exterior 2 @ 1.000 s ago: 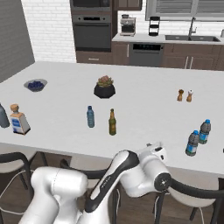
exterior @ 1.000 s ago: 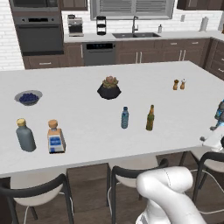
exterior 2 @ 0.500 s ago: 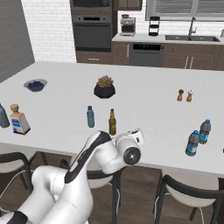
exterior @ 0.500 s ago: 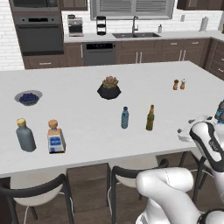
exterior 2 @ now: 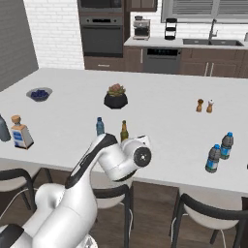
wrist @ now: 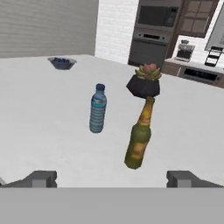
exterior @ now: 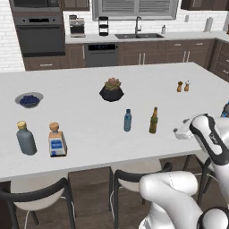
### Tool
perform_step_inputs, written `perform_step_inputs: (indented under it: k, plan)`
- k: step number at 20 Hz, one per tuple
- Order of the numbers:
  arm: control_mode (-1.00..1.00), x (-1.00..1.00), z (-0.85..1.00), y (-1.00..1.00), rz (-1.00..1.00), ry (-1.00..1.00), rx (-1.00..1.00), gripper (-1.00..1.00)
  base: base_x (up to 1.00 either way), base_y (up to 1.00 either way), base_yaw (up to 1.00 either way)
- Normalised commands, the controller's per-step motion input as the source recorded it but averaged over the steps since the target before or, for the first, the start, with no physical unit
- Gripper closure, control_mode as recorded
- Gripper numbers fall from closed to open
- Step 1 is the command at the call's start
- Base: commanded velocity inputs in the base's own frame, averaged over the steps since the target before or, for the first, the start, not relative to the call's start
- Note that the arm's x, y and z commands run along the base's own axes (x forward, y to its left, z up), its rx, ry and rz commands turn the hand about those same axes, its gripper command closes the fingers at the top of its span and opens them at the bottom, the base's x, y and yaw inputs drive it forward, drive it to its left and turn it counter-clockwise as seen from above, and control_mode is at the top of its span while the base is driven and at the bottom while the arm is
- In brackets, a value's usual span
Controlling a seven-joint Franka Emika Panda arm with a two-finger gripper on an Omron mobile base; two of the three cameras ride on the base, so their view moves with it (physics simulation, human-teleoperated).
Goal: Move the plastic bottles in the middle to the plastics group, and the glass bottles in the middle to the glass group.
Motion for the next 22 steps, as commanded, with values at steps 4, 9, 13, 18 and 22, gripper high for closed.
perform_step_inputs:
  k: [4, 9, 13, 18, 22]
  plan:
    - [-1.00, 0.00, 0.00, 0.04, 0.16, -0.09, 0.09, -1.00, 0.00, 0.00, 0.00]
    - [-1.00, 0.19, 0.06, 0.28, 0.07, -0.07, 0.03, -1.00, 0.00, 0.00, 0.00]
    - [-1.00, 0.25, 0.13, 0.30, 0.00, 0.00, 0.00, -1.00, 0.00, 0.00, 0.00]
    - [-1.00, 0.26, 0.08, 0.07, 0.02, 0.00, 0.01, -1.00, 0.00, 0.00, 0.00]
    - [-1.00, 0.14, 0.00, 0.00, 0.04, 0.00, 0.01, -1.00, 0.00, 0.00, 0.00]
